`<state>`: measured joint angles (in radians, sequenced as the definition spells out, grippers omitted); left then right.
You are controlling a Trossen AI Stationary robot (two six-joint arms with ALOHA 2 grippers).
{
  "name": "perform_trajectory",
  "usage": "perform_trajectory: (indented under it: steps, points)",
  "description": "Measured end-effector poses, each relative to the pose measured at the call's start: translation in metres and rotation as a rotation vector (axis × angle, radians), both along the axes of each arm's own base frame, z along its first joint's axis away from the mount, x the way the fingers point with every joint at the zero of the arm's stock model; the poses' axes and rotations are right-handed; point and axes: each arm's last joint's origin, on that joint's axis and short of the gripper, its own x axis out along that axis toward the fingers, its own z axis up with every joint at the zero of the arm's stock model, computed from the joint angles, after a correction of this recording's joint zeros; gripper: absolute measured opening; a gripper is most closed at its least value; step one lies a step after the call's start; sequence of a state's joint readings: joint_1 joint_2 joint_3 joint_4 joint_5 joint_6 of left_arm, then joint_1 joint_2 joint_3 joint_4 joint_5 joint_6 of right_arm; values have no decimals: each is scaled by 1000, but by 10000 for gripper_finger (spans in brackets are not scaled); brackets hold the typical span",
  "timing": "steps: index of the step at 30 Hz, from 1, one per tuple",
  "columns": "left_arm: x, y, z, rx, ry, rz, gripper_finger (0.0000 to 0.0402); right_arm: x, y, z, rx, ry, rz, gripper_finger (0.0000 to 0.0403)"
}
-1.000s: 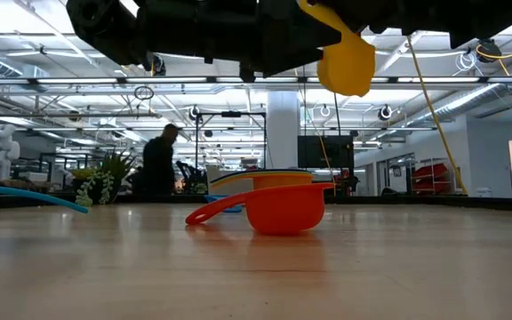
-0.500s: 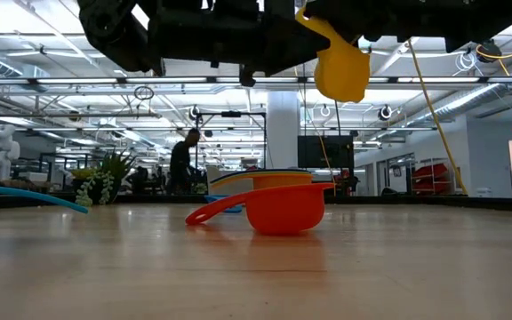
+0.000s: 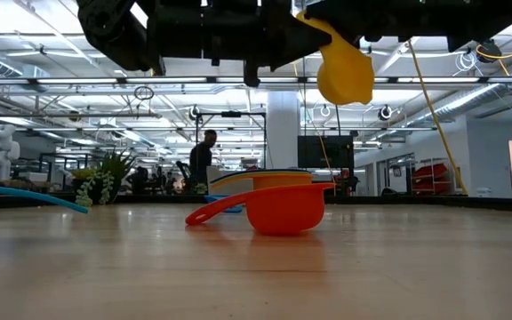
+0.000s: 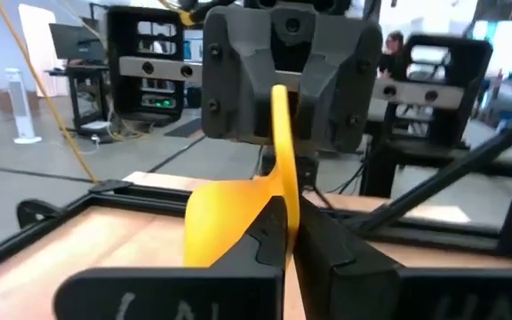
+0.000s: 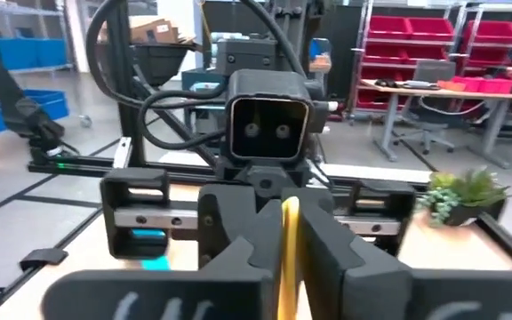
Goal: Nest measuring cups in basket
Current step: Stack the yellow measuring cup into the purple measuring cup
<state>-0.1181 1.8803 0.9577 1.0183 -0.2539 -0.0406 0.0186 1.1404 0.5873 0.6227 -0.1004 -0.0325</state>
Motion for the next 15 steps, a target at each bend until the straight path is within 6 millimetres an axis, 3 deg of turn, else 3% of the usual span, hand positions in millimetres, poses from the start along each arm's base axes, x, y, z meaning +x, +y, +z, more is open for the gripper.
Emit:
perform_trajectory:
  steps: [10,15]
  points:
    - [-4,-6,11,-215,-81,-19,6,-37,15,15,-159,84,-118,125]
    - [-7,-3,13,-288,-109,23,6,-64,29,23,-291,105,-232,151]
